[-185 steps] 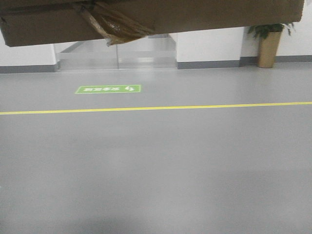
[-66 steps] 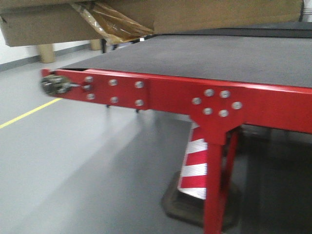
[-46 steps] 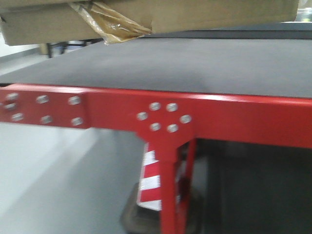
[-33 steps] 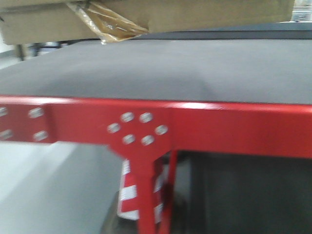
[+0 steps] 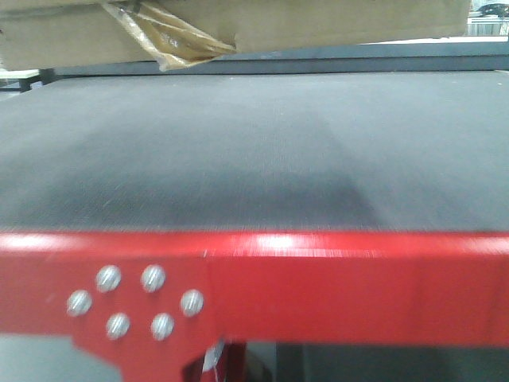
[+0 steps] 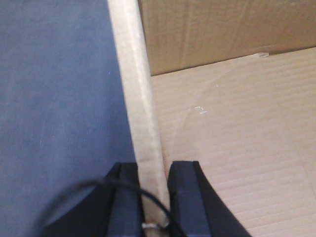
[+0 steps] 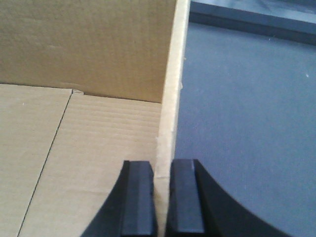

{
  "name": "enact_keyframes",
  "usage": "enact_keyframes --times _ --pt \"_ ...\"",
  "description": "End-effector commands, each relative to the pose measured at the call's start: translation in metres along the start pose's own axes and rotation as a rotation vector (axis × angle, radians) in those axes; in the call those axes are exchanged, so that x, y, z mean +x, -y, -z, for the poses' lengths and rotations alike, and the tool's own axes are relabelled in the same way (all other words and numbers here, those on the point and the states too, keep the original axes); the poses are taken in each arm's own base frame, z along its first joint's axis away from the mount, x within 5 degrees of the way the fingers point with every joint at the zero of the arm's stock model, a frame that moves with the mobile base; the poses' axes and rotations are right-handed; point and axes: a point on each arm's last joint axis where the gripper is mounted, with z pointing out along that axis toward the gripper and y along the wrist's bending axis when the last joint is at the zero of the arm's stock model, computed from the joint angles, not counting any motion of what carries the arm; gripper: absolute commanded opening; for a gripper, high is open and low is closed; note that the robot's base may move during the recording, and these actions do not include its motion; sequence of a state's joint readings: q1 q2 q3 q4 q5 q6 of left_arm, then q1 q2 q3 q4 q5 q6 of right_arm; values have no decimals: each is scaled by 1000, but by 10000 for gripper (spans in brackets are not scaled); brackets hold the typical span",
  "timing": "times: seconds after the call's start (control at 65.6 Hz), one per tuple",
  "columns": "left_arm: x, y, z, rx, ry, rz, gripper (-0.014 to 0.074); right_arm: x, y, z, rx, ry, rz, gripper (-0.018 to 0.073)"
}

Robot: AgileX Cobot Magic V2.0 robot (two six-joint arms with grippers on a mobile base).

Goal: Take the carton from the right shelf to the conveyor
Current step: 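Carry the carton with both grippers over the red-framed conveyor belt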

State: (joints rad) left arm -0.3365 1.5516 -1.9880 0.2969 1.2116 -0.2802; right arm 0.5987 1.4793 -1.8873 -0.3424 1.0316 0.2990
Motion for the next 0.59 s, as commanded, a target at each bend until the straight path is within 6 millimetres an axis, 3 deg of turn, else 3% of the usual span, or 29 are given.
enact_keyframes --times 0.0,0.58 --pt "-5 0 10 8 60 -12 -20 -6 -1 5 -18 62 7 -67" --pt "-5 -1 10 1 62 -14 -20 -6 -1 5 -18 62 7 -67"
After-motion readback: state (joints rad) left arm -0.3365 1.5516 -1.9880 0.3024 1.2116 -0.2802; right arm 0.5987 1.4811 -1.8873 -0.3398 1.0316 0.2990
